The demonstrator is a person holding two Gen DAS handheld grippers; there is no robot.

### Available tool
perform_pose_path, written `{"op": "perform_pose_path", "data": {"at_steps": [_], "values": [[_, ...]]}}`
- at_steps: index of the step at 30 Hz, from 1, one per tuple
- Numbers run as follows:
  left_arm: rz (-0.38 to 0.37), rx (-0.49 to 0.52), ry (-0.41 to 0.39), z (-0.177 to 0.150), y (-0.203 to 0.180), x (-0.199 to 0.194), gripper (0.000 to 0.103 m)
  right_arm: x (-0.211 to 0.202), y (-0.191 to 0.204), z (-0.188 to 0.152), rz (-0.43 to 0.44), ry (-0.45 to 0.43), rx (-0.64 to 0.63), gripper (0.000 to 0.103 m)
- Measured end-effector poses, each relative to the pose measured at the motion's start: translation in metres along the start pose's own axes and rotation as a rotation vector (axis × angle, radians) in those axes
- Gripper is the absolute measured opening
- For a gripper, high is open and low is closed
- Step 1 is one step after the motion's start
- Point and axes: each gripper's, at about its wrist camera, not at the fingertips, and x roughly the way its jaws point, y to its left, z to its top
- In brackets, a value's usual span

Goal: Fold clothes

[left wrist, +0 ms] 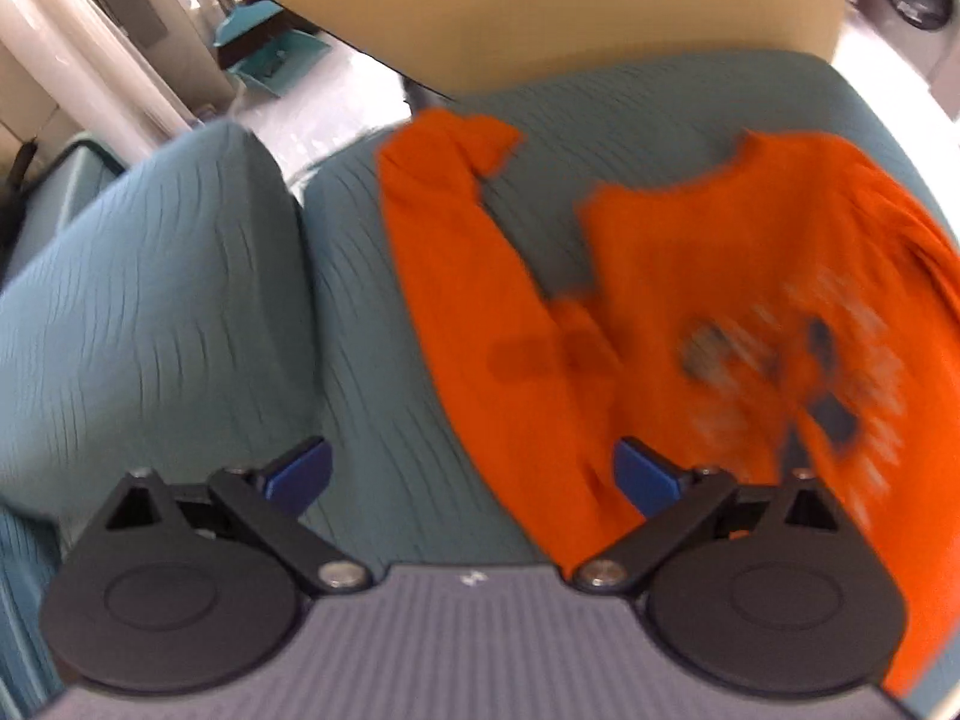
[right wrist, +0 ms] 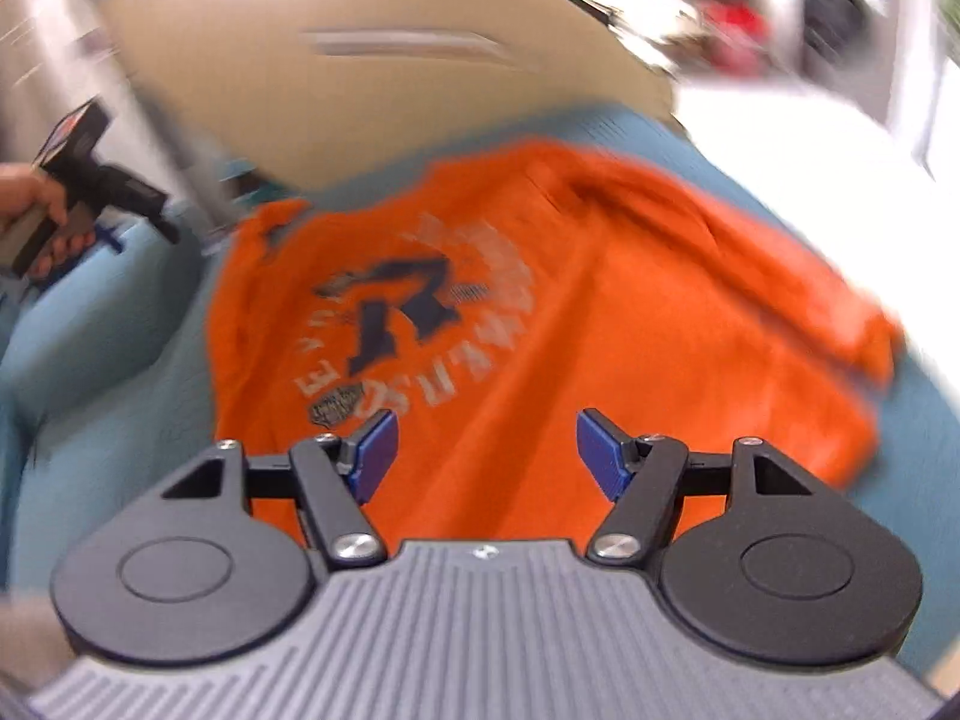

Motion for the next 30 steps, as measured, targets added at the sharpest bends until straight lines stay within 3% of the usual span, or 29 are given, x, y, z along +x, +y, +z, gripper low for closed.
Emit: {"op": "perform_pose_path", "data": {"at_steps": [4,8,13,19,20,21,22,24,27,30], "values": [[-0.019,-0.029,-0.014,0.057,0.027,0.051,0.091,-0.01,0.028,-0.017,-0.046,0.025,0.113,0.069],[-0.038,-0.071,-0.031,0.105,0.05,0.094,0.09,-0.017,0.063,-0.023,-0.096,0.049,0.019,0.069],[-0.023,-0.071,0.002,0.139,0.058,0.14,0.091,-0.009,0.091,-0.025,-0.124,0.074,0.004,0.069],[0.008,-0.055,0.058,0.151,0.058,0.184,0.091,0.008,0.118,-0.024,-0.118,0.102,-0.022,0.069],[0.004,-0.053,0.069,0.151,0.058,0.189,0.084,0.015,0.125,-0.024,-0.104,0.11,-0.029,0.069],[-0.022,-0.049,0.08,0.146,0.06,0.194,0.037,0.018,0.128,-0.024,-0.099,0.117,-0.029,0.069],[-0.091,-0.056,0.081,0.14,0.063,0.195,0.008,0.022,0.132,-0.023,-0.094,0.123,-0.03,0.069],[-0.156,-0.128,0.038,0.132,0.073,0.183,0.005,0.026,0.138,-0.021,-0.082,0.131,-0.028,0.069],[-0.216,-0.131,-0.105,0.109,0.077,0.141,0.005,0.026,0.149,-0.009,-0.052,0.112,-0.042,0.069],[-0.305,-0.148,-0.253,0.064,0.083,0.074,0.005,0.028,0.155,0.003,-0.017,0.098,-0.058,0.069]]}}
